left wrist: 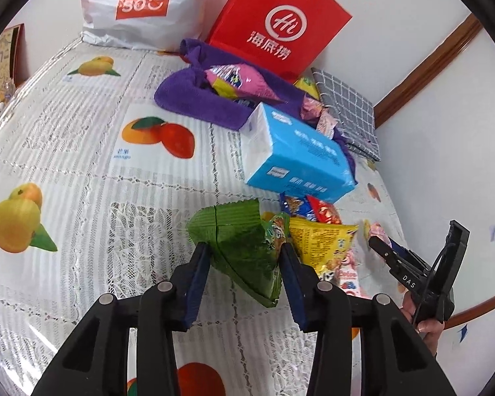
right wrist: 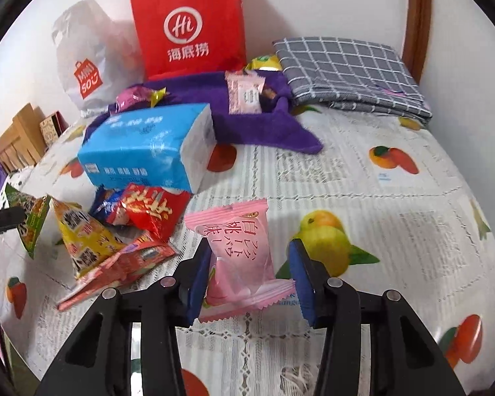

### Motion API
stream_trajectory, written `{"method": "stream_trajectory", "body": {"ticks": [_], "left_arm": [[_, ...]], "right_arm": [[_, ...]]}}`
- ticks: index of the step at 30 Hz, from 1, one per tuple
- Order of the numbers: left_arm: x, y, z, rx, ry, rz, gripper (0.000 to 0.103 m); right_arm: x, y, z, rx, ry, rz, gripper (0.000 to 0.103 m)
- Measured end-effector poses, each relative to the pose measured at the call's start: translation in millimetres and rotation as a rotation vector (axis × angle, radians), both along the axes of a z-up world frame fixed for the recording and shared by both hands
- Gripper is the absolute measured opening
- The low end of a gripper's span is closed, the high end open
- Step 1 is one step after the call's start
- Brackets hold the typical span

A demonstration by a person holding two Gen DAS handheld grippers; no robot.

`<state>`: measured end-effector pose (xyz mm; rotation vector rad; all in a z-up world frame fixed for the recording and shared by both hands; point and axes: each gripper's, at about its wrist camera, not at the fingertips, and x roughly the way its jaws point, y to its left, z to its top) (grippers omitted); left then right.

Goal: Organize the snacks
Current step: 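Grasp the pink cake packet with the right tool while the left grasps the green triangular bag, then carry the pink cake packet and green bag up onto the purple towel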

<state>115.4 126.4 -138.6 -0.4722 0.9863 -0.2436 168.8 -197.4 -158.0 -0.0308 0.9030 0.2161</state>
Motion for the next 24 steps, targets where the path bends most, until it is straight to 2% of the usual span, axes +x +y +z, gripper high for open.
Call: {"method": "stream_trajectory", "body": {"ticks": [6,16,24], "left_arm": [[-3.7,-0.8,20.6,0.005,-0.038,-0.005,0.041],[6.6,-5.9,58.9,-0.014,-0.108,-0.013,0.041],[27.3,-14.4,82.2,-0.018,-0.144,-0.027,0.041]], "right_arm": [[-2.6,0.2,26.2,0.021,-0.022,-0.022,0.046],[-3.4,15.0,76.3,0.04,-0.082,0.005,0.046],[14.8,24.4,96.7,0.059,-0.09,0.011,0.046]]}}
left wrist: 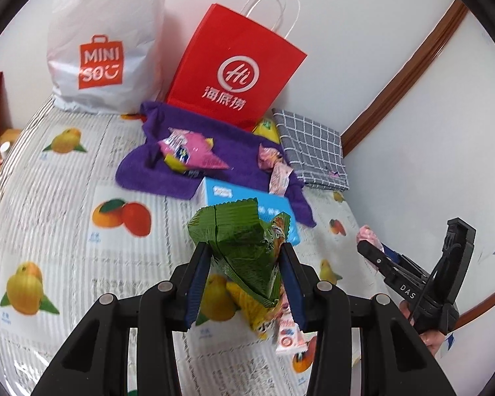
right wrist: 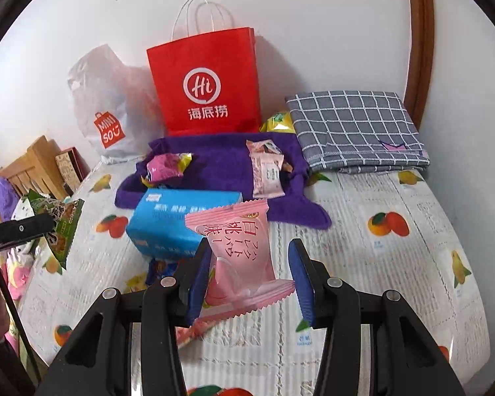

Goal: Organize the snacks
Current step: 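Carry the pink cake packet and green bag up onto the purple towel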

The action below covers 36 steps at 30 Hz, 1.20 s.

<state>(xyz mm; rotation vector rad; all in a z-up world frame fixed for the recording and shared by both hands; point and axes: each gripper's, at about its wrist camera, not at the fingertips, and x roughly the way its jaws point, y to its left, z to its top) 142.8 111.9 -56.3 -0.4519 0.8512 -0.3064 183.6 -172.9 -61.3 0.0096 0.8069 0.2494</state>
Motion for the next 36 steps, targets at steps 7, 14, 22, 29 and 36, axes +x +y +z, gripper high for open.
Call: {"method": "stream_trajectory", "body": {"ticks": [7,14,22,29,36], "left_arm": [[26.3,-3.5,11.7,-0.014,-0.006,-0.002,0.041],[60.5,-4.1,21.9,0.009,-0.01,0.009,0.041],[99.7,2.4,22.2,0.028,0.002,0.03,0.041],[129.3,14.0,19.4,0.066,0.012,0.057,0.041],[152.9,27.5,12.8,0.094,0.026,0.07,0.041]], "right_arm": [[30.7,7.8,13.9,0.025,0.006,0.0,0.046],[68.2,18.4,28.2,0.035,-0.017,0.022,0.046],[118.7,31.6,29.2,0.042,0.003,0.047,0.046],[163.2,47.7,20.4,0.071,0.064,0.09,0.046],[197.7,67.9,1.7,0.043,0.106,0.14,0.046]]}}
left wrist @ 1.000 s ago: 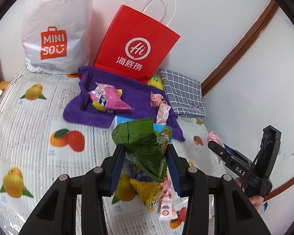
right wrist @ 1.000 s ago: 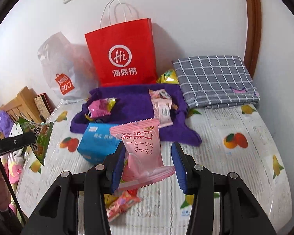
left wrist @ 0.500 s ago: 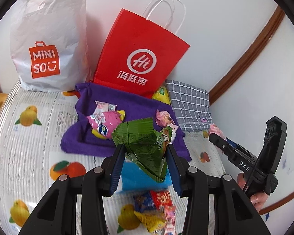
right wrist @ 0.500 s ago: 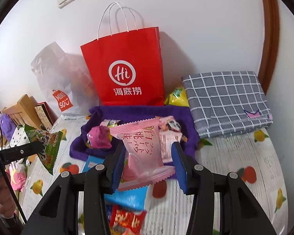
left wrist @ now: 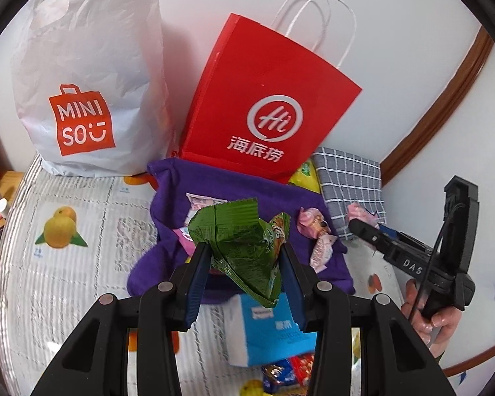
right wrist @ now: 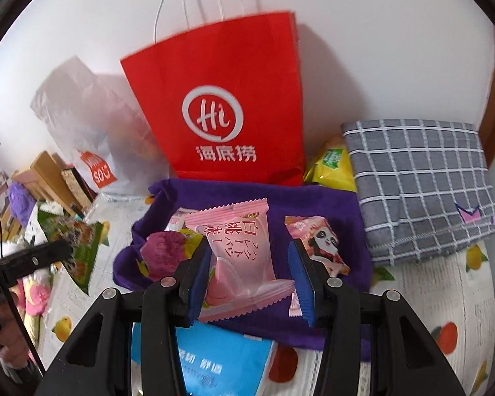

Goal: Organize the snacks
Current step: 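Carry the pink cake packet and green bag up onto the purple towel, then open both tools to drop the pink packet and green bag on the towel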

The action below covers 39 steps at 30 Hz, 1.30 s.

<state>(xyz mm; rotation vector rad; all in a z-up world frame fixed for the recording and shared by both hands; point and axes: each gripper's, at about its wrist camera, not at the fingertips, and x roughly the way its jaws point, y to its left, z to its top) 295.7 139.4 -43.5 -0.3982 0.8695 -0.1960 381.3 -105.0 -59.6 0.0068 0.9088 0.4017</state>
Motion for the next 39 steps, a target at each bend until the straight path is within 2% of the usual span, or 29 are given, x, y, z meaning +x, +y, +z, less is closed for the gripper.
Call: {"method": "stream_trajectory", "body": {"ticks": [6,13,15,22,30,39], "left_arm": [[25.9,5.2,-13.4,-0.015,0.027,0.012,0.041],[62.0,-2.0,-34.2,0.023,0.05,0.024,0.041],[71.6,-1.2,-42.3,0.005,0.065,0.027,0.041],[98.1,0.1,-66.0,-0.059,0.115,0.044,0.041],[108.6,2.9,-85.5,-0.125,0.156,0.054,0.038],[110.0,0.0,-83.8,-0.129,0.159,0.039,0.038]], "right_arm": [[27.7,8.2,-23.8,-0.02,0.066,0.055,0.046],[38.0,14.9,-47.7,-0.059,0.095,0.087,0.046],[38.9,15.0,-51.3,-0.06,0.097,0.093,0.046],[44.1,26.0,-80.6,-0.141,0.187,0.149,0.046],[43.0,39.2,-101.6,-0.16,0.239,0.182,0.047],[43.1,36.9,-109.3,-0.167,0.256,0.173,0.049]]}}
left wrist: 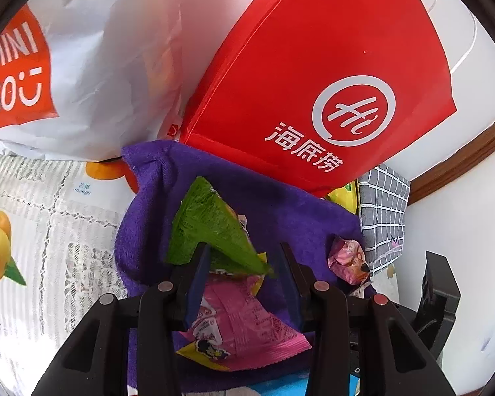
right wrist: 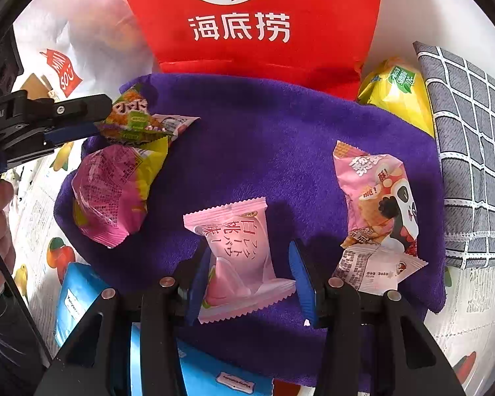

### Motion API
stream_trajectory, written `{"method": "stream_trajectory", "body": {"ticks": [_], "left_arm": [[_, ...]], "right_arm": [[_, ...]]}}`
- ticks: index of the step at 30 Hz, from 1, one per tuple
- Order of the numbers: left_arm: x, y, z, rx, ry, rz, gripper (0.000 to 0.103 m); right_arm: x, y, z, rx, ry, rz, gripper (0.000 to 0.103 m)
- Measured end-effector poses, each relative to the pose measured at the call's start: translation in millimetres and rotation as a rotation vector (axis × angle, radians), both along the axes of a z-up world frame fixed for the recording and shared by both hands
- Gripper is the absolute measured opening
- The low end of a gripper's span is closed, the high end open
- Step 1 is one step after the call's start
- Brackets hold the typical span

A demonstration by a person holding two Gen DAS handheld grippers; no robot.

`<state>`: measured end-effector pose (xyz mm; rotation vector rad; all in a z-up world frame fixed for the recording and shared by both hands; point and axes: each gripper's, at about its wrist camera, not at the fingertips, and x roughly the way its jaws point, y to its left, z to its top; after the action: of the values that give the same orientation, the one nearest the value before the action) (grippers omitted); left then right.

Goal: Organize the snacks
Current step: 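Open both tools to drop the pink packet and green bag on the towel, then move both tools back down to the snack pile by the tissue pack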

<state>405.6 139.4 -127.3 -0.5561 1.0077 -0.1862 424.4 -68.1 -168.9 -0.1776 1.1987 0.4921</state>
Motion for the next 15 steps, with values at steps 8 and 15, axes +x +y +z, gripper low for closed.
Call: {"method": "stream_trajectory", "body": {"ticks": [8,15], "left_arm": [[-25.8,-0.2,13.6,0.034,-0.015,-0.027,0.045],[-60.4,-5.8,28.4,0.107,-0.049,-0.061,0.057]], "right_arm": [[7.7,11.5,-11.8,-0.046,0.021,0.009,0.061],[-7.9,17.1,12.2,-0.046,-0.049,0.022,0.062]]}}
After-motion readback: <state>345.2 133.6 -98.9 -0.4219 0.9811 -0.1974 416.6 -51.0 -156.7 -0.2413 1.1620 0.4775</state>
